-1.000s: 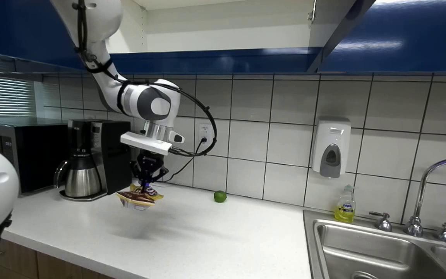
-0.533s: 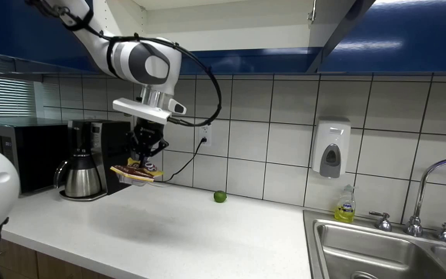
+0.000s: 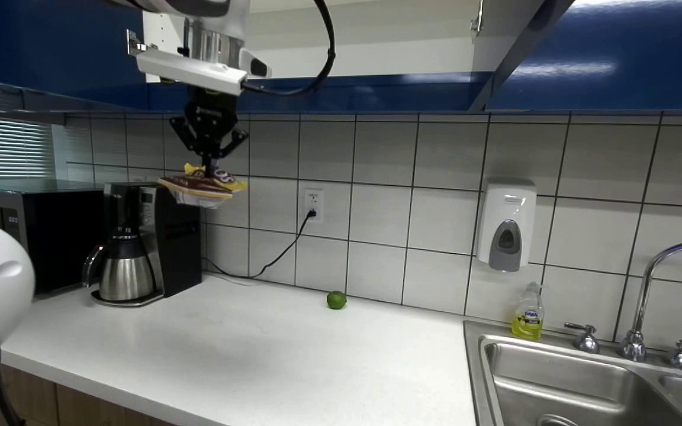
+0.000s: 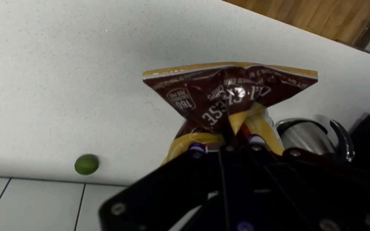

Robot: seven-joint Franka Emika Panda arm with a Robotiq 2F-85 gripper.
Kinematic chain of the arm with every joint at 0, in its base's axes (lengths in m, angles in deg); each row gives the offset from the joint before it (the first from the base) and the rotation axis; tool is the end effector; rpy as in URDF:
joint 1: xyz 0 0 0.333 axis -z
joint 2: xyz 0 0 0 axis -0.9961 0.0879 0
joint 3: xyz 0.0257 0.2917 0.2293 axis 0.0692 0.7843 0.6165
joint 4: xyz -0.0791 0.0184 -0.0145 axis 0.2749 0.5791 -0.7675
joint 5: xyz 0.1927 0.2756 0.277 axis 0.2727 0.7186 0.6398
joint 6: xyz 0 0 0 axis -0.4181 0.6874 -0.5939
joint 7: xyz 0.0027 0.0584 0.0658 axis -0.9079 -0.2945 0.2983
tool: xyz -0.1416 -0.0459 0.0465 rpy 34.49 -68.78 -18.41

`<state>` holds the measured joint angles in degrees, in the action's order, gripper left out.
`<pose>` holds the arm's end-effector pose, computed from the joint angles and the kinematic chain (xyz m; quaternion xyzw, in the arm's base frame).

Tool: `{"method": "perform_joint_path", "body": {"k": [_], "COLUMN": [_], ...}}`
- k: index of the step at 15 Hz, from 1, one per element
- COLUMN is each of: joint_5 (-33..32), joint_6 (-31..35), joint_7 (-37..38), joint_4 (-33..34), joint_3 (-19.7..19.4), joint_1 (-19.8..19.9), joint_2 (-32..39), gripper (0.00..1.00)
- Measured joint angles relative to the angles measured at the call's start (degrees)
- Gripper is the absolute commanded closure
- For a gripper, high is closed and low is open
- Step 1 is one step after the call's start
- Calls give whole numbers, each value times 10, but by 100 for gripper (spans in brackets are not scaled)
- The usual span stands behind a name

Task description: Put the packet in the open cabinet.

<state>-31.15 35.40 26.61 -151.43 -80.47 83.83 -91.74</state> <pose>0.3767 0.0051 0.5494 -0.9748 -0.1698 -0.1135 0.0901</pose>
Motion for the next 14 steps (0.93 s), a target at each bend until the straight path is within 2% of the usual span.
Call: {"method": "perform_joint_path", "body": {"k": [6, 14], "joint_5": [2, 12], "joint_6": [-5, 16], "joint_7": [16, 51], "joint_4": [76, 203], "joint_3": [-17, -27], "joint_1": [-17, -34], "joint_2": [-62, -54], "gripper": [100, 100]}}
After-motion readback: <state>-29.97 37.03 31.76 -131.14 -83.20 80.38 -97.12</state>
